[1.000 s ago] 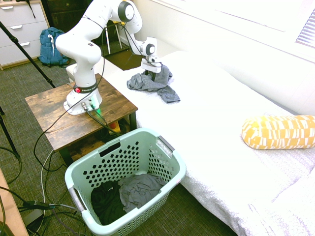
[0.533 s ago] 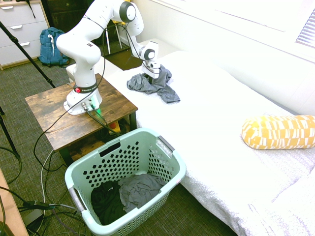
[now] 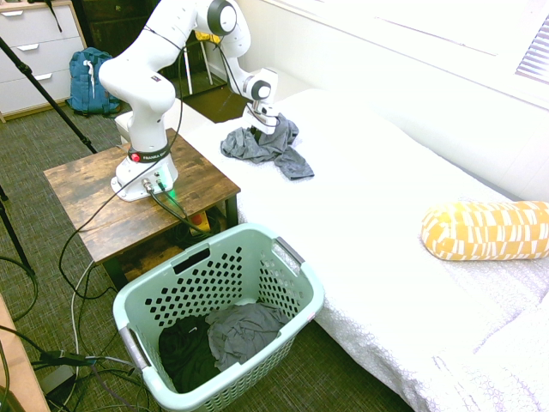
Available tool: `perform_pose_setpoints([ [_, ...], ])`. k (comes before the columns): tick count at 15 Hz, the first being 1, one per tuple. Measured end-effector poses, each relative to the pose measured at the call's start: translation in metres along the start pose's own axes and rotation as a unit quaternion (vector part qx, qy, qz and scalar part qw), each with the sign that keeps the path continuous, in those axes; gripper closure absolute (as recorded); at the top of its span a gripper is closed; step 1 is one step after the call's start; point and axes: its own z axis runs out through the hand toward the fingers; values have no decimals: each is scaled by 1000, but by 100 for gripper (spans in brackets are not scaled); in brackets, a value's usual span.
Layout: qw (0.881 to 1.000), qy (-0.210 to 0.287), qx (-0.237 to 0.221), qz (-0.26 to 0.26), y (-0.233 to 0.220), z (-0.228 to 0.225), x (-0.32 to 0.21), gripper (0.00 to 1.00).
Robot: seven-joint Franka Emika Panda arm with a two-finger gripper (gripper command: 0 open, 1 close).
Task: Put my clothes in the laundry bag
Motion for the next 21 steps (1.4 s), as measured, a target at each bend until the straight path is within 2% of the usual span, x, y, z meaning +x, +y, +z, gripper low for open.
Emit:
perform_pose_setpoints([
  [4, 991, -79, -89, -67, 45, -53, -2, 100],
  [7, 981, -93, -144, -95, 108, -140, 28, 100],
  [11, 963, -107, -227, -99, 244, -256, 63, 100],
  [14, 955, -129, -259, -63, 373, -312, 71, 100],
  [16, 951, -155, -267, -21, 475, -317, 70, 100],
  [18, 948, -188, -255, 28, 574, -297, 57, 100],
  [20, 953, -205, -212, 71, 652, -256, 36, 100],
  [21, 956, -196, -195, 95, 681, -235, 28, 100],
])
